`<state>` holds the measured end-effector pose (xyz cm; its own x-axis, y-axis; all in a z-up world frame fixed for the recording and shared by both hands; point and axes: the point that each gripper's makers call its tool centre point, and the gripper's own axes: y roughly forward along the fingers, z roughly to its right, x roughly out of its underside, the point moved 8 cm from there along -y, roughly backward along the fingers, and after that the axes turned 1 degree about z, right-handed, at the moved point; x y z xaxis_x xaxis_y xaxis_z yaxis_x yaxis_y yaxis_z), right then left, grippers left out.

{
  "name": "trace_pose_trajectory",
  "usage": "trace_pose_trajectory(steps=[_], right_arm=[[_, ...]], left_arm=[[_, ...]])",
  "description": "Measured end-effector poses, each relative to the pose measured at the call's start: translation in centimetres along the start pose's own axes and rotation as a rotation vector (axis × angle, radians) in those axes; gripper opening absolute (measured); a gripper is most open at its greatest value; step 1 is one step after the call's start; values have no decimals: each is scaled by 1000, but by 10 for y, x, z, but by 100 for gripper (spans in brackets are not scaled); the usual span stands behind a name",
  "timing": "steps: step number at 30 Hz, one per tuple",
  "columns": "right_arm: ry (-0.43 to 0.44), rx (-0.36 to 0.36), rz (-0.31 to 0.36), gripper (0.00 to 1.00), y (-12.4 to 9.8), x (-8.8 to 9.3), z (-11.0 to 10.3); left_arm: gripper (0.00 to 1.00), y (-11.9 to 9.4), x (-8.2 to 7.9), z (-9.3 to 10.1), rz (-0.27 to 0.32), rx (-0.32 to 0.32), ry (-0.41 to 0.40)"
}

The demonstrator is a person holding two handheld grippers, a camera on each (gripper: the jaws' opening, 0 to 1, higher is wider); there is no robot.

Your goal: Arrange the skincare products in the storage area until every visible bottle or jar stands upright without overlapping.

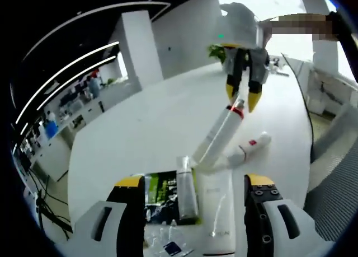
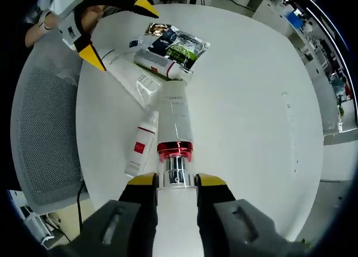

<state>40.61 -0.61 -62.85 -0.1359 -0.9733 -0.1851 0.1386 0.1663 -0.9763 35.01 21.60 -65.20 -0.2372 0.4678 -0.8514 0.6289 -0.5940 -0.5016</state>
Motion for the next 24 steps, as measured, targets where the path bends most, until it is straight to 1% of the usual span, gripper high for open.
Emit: trace_pose_trajectory(steps=[1, 3, 7, 10, 12, 13, 15, 17, 19, 20, 22, 24], right_arm=[[-5, 1, -2, 26, -1, -1, 0], [-18, 2, -8, 26, -2, -3, 0], [-39, 6, -21, 26, -5, -9, 1], [-56, 9, -32, 26, -7, -12, 2], [-63, 10, -39, 26, -7, -13, 2], [-66, 9, -41, 26, -8, -14, 2], [-76, 11, -50, 26, -8, -16, 2], [-82, 13, -55, 26, -9, -18, 2], [-90, 15, -60, 26, -10, -19, 2], [-91, 15, -62, 26, -10, -19, 2], [-98, 15, -68, 26, -11, -20, 1], [-107, 15, -76, 26, -12, -22, 1]], left_arm=[[66, 6, -1, 0, 13, 15, -10], [60, 17, -2, 1, 14, 55, -21], [61, 34, -10, 3, 23, 97, 2], [59, 44, -18, 3, 56, 115, 49], [58, 51, -21, 5, 44, 149, 50], [58, 54, -24, 6, 53, 157, 71], [56, 58, -27, 8, 44, 174, 104], [56, 64, -30, 9, 37, 170, 111], [54, 67, -33, 10, 46, 182, 116], [53, 70, -35, 12, 55, 200, 123], [55, 74, -38, 16, 52, 216, 141], [60, 82, -41, 21, 66, 258, 210]])
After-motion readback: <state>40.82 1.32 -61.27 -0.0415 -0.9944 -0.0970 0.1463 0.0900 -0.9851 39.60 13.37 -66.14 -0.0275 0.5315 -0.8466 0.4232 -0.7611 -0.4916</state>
